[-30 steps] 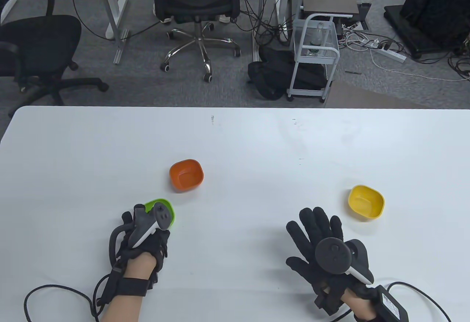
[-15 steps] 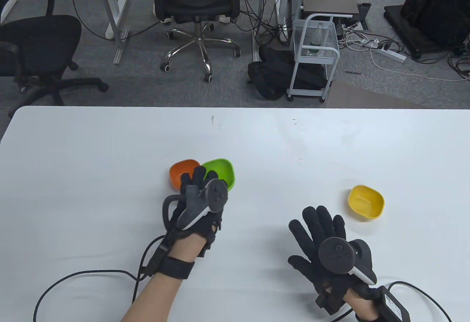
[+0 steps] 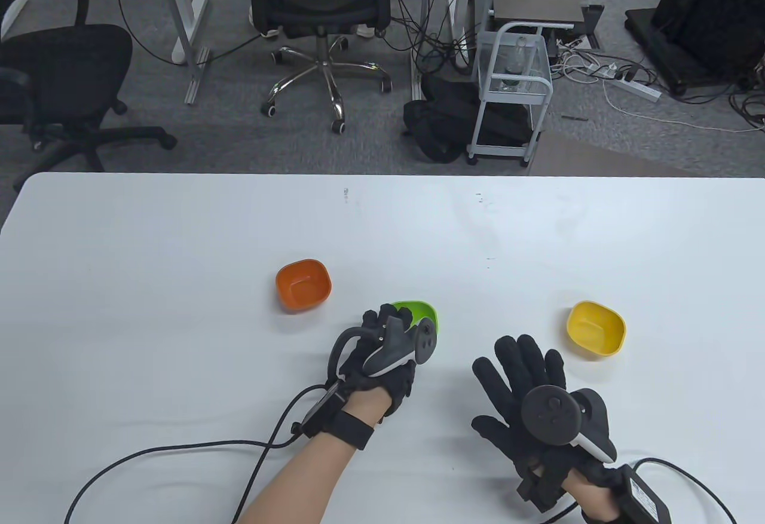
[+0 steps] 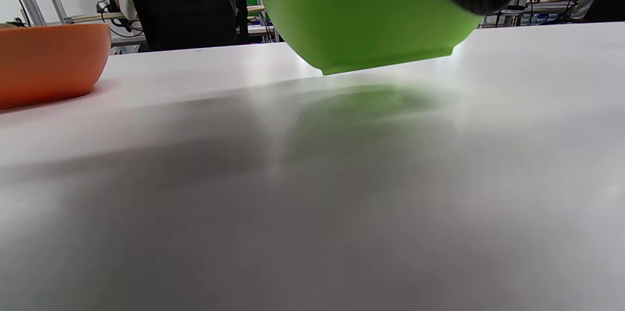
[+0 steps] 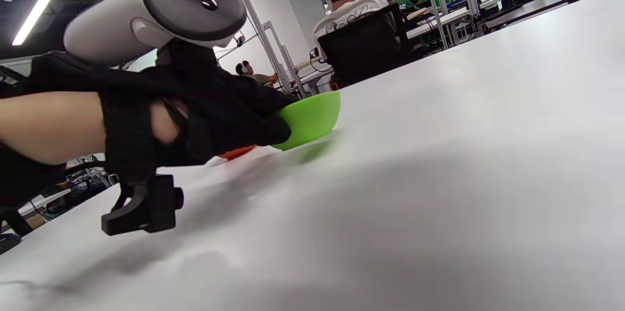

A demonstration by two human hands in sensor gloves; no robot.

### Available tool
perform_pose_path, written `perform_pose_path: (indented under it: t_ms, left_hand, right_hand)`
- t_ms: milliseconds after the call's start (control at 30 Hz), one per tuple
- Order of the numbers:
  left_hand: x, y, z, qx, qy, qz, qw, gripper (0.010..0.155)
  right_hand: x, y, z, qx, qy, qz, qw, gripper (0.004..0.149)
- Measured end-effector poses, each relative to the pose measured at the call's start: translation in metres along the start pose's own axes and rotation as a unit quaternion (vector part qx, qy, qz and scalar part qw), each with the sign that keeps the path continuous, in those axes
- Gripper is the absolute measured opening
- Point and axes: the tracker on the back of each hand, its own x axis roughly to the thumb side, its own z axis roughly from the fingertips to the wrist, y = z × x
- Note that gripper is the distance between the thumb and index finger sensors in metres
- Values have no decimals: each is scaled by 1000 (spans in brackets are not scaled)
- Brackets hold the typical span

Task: Nest small dish into small dish

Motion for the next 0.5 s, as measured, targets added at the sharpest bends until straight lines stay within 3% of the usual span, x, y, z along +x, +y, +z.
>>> perform_pose_path:
  t_ms: [500]
  left_hand:
    - [4, -7, 5, -50, 15, -25, 998, 53]
  right_hand:
    - [1, 0, 0, 7, 4, 0, 1000, 76]
